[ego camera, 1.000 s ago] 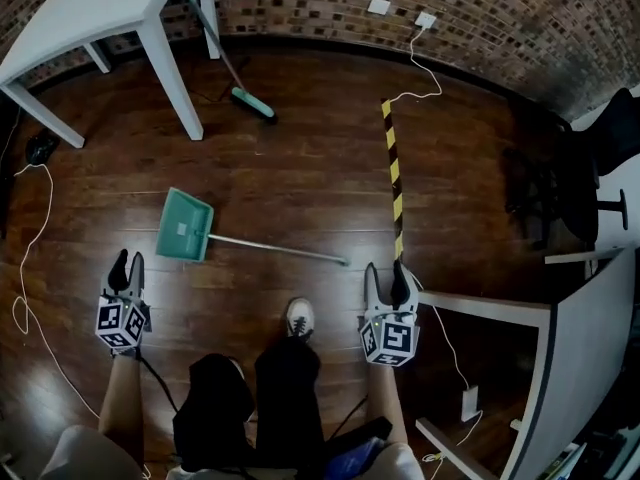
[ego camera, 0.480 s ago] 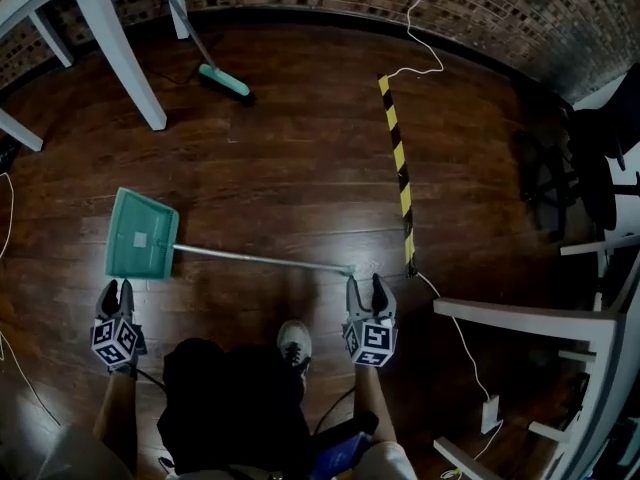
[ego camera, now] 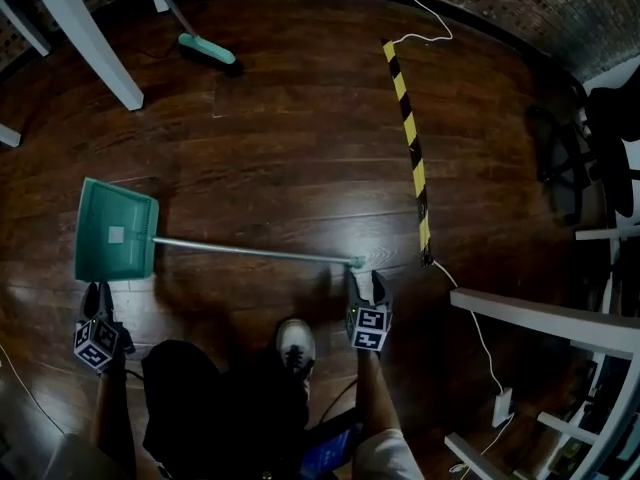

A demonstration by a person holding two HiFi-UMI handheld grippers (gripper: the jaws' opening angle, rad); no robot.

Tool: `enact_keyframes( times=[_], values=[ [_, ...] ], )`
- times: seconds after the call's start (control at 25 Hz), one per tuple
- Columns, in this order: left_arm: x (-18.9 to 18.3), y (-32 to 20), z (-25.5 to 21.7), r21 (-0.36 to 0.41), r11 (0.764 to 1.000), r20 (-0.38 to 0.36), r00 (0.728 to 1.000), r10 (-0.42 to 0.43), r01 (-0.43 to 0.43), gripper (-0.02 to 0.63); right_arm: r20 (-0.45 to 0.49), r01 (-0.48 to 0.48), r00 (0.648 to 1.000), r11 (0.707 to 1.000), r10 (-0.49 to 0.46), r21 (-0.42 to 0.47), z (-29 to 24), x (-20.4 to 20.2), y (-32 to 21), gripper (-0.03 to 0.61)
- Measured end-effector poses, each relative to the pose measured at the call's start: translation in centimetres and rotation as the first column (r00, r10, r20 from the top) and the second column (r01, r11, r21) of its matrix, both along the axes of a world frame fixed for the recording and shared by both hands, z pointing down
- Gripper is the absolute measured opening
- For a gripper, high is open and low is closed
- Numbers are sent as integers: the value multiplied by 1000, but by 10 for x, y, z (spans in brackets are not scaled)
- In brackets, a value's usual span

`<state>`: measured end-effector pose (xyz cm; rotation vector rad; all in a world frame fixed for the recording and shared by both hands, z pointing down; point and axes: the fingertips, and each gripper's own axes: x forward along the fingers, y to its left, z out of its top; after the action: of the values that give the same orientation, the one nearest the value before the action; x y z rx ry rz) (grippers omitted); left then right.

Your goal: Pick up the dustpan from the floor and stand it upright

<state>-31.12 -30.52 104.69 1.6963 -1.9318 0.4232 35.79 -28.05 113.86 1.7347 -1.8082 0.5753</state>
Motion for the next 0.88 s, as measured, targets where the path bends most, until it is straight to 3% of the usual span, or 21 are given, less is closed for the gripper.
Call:
enact_keyframes(
  times=[0.2, 0.4, 0.52, 0.64, 0.88],
  values=[
    [9, -9, -8, 62, 998, -41, 999, -12, 15, 193, -34, 32, 999, 999, -32, 9, 22, 8, -21, 233],
    [-1, -14, -6, 60, 998, -29, 999, -29, 31, 212, -19, 2, 1000, 1000, -3, -24, 35, 10, -30, 232],
    [-13, -16, -5, 62, 996, -35, 998, -61, 63, 212, -21, -13, 1000, 1000, 13, -24, 36, 10, -34, 178],
    [-18, -22, -5, 70, 997, -16, 1000, -25, 26, 219, -37, -5, 999, 1000, 4, -23, 35, 10, -37, 162],
    [-16, -34, -7, 91, 996, -50, 999, 19, -15, 209, -68, 3, 998, 1000, -4, -5, 23, 8, -35, 109]
  ],
)
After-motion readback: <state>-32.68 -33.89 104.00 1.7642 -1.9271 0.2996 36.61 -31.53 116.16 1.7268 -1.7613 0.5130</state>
